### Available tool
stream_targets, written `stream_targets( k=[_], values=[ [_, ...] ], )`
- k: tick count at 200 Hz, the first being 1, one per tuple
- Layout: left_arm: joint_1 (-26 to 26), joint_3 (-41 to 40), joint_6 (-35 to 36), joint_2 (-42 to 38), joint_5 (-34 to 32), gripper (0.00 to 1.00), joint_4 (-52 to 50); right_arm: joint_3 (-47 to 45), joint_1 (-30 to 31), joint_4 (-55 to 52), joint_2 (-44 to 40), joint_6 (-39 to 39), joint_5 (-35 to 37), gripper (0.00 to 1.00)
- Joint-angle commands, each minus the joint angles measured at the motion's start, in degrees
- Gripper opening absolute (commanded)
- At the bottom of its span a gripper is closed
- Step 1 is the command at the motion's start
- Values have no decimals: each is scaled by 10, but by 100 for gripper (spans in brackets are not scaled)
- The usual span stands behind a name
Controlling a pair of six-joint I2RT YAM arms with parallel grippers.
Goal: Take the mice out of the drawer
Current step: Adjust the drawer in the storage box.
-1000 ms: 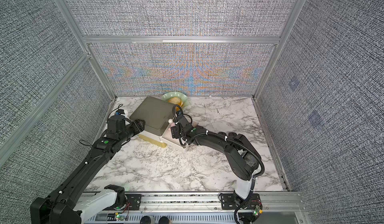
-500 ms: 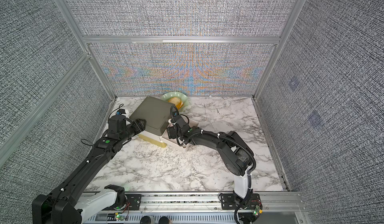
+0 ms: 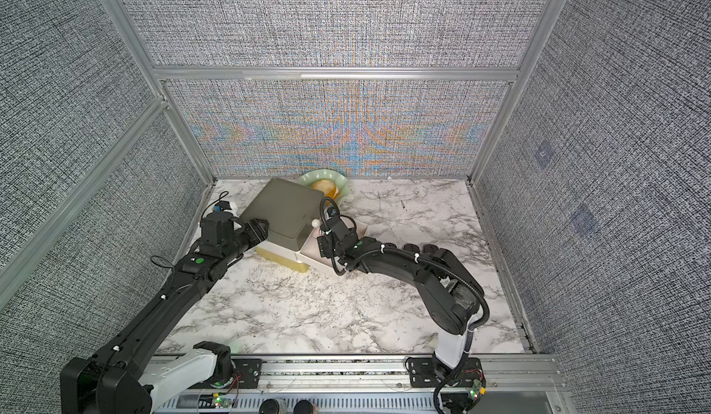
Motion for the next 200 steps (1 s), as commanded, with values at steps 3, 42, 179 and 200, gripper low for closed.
stream_targets(
  k=[3,42,179,200],
  values=[
    [0,0,9,2,-11,64,-31,-8,-2,-24,-14,11,44,84],
    [1,1,11,-1,-9,64,-32,-7,-1,-44,-20,2,11,84],
    [1,0,10,-1,10,64,-24,61,-2,-29,47,26,-62,94],
    [2,0,11,0,10,64,-21,55,-1,-1,52,14,-77,96]
  ],
)
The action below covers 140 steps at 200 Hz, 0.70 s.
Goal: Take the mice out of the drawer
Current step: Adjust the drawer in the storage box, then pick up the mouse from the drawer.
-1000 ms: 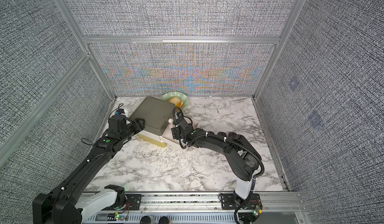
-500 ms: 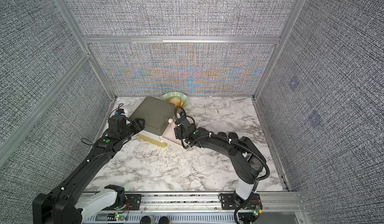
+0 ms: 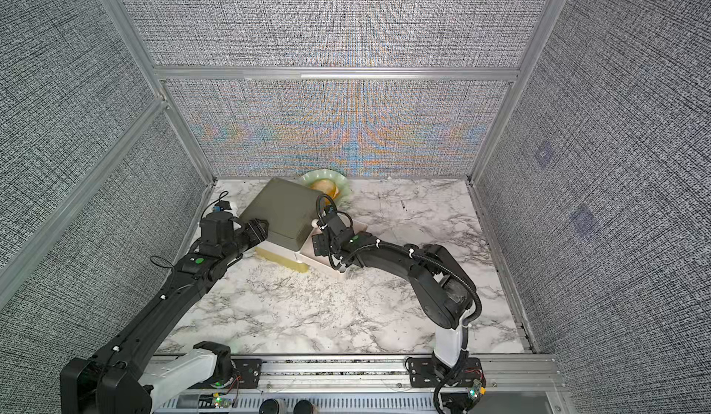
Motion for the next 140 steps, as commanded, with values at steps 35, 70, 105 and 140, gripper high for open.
stream_targets(
  k=[35,70,105,140],
  values=[
    [0,-1,5,4,6,64,-17,3,1,49,21,-20,19,97],
    [0,1,5,4,4,64,-20,12,1,66,39,-30,28,92],
    [0,-1,6,3,3,64,-20,17,0,65,50,-37,25,75],
    [1,-1,5,4,4,64,-20,18,0,63,46,-39,23,58]
  ],
)
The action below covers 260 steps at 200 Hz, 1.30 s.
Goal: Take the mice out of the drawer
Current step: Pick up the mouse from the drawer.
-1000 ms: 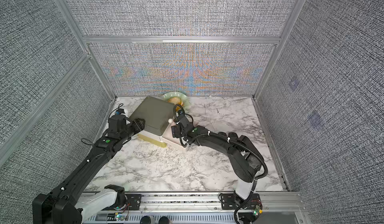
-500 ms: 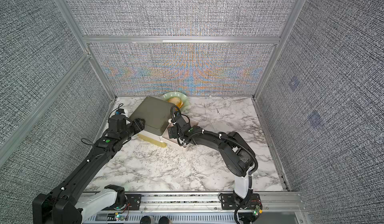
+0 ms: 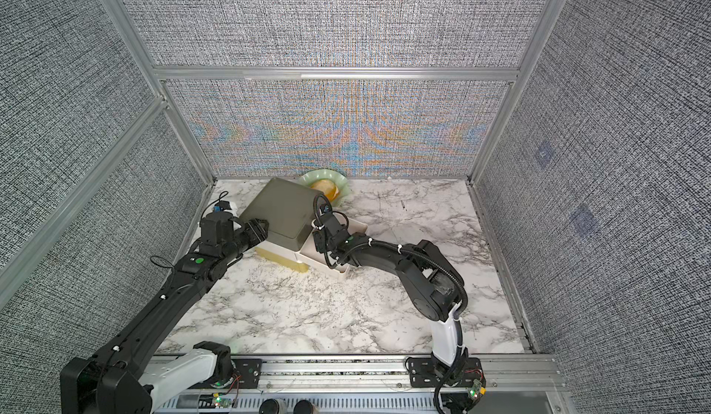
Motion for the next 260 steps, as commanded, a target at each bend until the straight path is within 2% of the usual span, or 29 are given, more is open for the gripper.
stream_targets(
  k=[1,37,121,170,197,260],
  values=[
    [1,-1,7,2,4,64,-20,3,1,-7,-2,1,-4,58],
    [1,-1,7,2,4,64,-20,4,0,-21,-15,1,0,50],
    [1,13,12,-2,9,64,-29,-19,-11,-102,-90,27,-26,44],
    [1,34,22,-12,28,64,-52,-58,-20,-163,-188,36,-35,43],
    [0,51,29,-15,53,66,-77,-76,-23,-217,-252,43,-16,43],
    [-15,61,44,-37,118,68,-127,-193,-28,-339,-404,138,41,43]
  ],
)
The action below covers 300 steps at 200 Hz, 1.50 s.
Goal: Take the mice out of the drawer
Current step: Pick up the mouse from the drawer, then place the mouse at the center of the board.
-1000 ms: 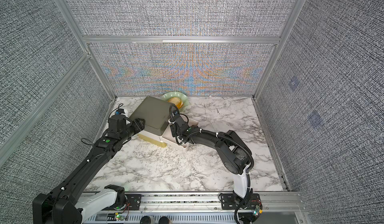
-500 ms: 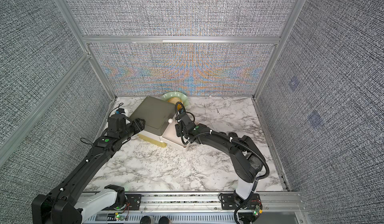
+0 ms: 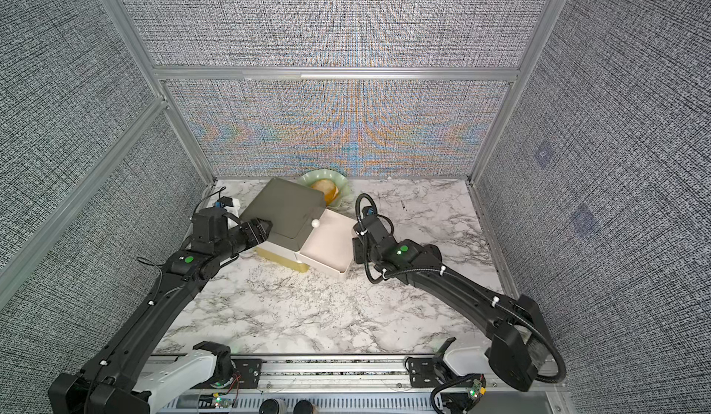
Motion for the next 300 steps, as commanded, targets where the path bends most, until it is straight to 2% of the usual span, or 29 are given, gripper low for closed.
stream_targets(
  k=[1,31,57,118,172,202,241,271,300],
  values=[
    [-8,3,15,-9,33,68,-26,-38,0,-66,-39,64,30,43],
    [-32,1,14,-17,35,68,-32,-139,2,-49,-88,113,18,43],
    [-43,-2,9,-16,33,68,-26,-210,10,-16,-98,156,23,43],
    [-51,-8,5,-4,30,68,2,-276,15,84,-38,185,32,43],
    [-51,-9,7,0,22,69,6,-275,15,86,11,189,26,44],
    [-51,-5,13,-2,18,69,5,-278,15,82,-1,187,24,62],
    [-51,13,29,1,12,72,-4,-255,14,52,-5,180,29,76],
    [-51,55,65,5,-18,74,-29,-210,10,6,-47,162,37,77],
    [-35,118,116,25,-59,81,-61,-188,-27,7,-73,145,-27,76]
  ],
)
